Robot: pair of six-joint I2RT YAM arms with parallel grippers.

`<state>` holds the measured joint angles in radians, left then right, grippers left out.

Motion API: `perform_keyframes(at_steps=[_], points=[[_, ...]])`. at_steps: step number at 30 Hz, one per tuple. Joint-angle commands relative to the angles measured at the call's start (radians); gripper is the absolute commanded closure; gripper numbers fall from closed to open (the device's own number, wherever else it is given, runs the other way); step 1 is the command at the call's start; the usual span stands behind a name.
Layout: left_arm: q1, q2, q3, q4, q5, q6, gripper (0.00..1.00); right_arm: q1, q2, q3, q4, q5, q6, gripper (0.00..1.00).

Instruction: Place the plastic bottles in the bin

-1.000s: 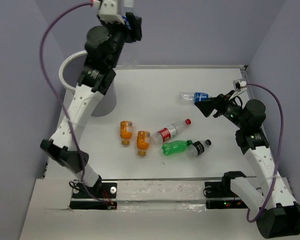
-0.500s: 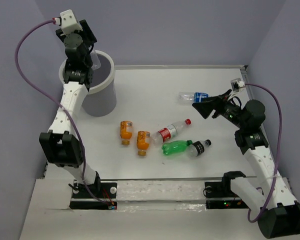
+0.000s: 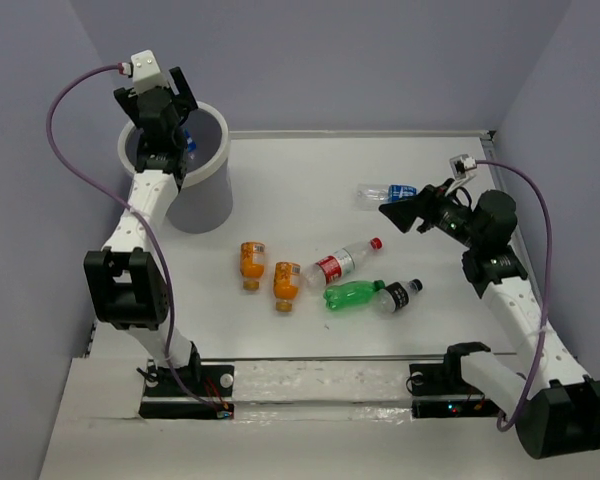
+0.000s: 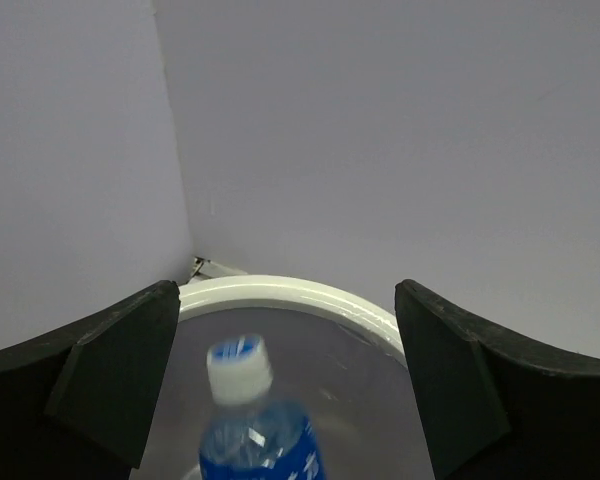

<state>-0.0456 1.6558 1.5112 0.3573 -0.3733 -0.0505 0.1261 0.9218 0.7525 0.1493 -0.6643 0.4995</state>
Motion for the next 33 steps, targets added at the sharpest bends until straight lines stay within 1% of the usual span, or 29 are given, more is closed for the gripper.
perform_keyframes(at_steps=[1,3,5,6,8,9,10,12,13,15,16,19,21,22,23,24,26,27,28,29,33], points=[[-0.002,-0.126,0.035,0.088,0.062,-0.040,0.01,0.007,0.077,0.018,0.055,0.012,-0.016,0.10],[-0.002,-0.146,0.075,0.063,0.098,-0.070,0.01,0.038,0.148,0.034,0.053,0.005,-0.022,0.10],[-0.003,-0.186,0.087,0.055,0.158,-0.109,0.01,0.076,0.182,0.054,0.042,0.023,-0.045,0.07],[-0.005,-0.201,0.090,0.057,0.181,-0.121,0.01,0.090,0.195,0.060,0.027,0.046,-0.055,0.06],[-0.017,-0.255,0.086,0.054,0.229,-0.158,0.01,0.112,0.232,0.071,0.010,0.145,-0.064,0.05],[-0.025,-0.272,0.075,0.055,0.244,-0.172,0.01,0.112,0.248,0.097,-0.035,0.182,-0.065,0.05],[-0.034,-0.292,0.067,0.055,0.278,-0.189,0.01,0.112,0.268,0.111,-0.066,0.268,-0.065,0.04],[-0.074,-0.336,0.055,0.057,0.315,-0.238,0.01,0.112,0.325,0.131,-0.124,0.368,-0.064,0.00],[-0.091,-0.358,0.052,0.055,0.351,-0.252,0.01,0.112,0.342,0.152,-0.143,0.478,-0.064,0.00],[-0.152,-0.378,0.043,0.054,0.379,-0.279,0.01,0.112,0.382,0.163,-0.178,0.601,-0.041,0.00],[-0.172,-0.399,0.041,0.048,0.414,-0.288,0.01,0.112,0.393,0.171,-0.178,0.712,-0.029,0.00],[-0.252,-0.451,0.004,0.036,0.464,-0.350,0.01,0.112,0.440,0.192,-0.177,0.869,0.042,0.00],[-0.301,-0.484,-0.029,0.034,0.465,-0.385,0.01,0.112,0.472,0.238,-0.197,0.931,0.102,0.00],[-0.351,-0.497,-0.060,0.034,0.462,-0.393,0.01,0.112,0.503,0.254,-0.215,0.963,0.123,0.00],[-0.376,-0.522,-0.072,0.035,0.459,-0.417,0.01,0.112,0.517,0.269,-0.227,0.980,0.149,0.00],[-0.398,-0.530,-0.083,0.031,0.458,-0.428,0.01,0.112,0.528,0.290,-0.241,1.002,0.207,0.00],[-0.460,-0.563,-0.120,0.022,0.482,-0.452,0.01,0.112,0.560,0.312,-0.255,1.054,0.255,0.00],[-0.506,-0.599,-0.155,0.003,0.485,-0.450,0.01,0.112,0.584,0.333,-0.293,1.112,0.334,0.00],[-0.507,-0.599,-0.181,-0.003,0.485,-0.450,0.01,0.112,0.585,0.349,-0.316,1.112,0.365,0.00],[-0.551,-0.644,-0.244,-0.003,0.476,-0.454,0.01,0.112,0.609,0.376,-0.353,1.143,0.410,0.00],[-0.635,-0.752,-0.385,-0.014,0.485,-0.437,0.01,0.101,0.679,0.429,-0.414,1.212,0.491,0.00]])
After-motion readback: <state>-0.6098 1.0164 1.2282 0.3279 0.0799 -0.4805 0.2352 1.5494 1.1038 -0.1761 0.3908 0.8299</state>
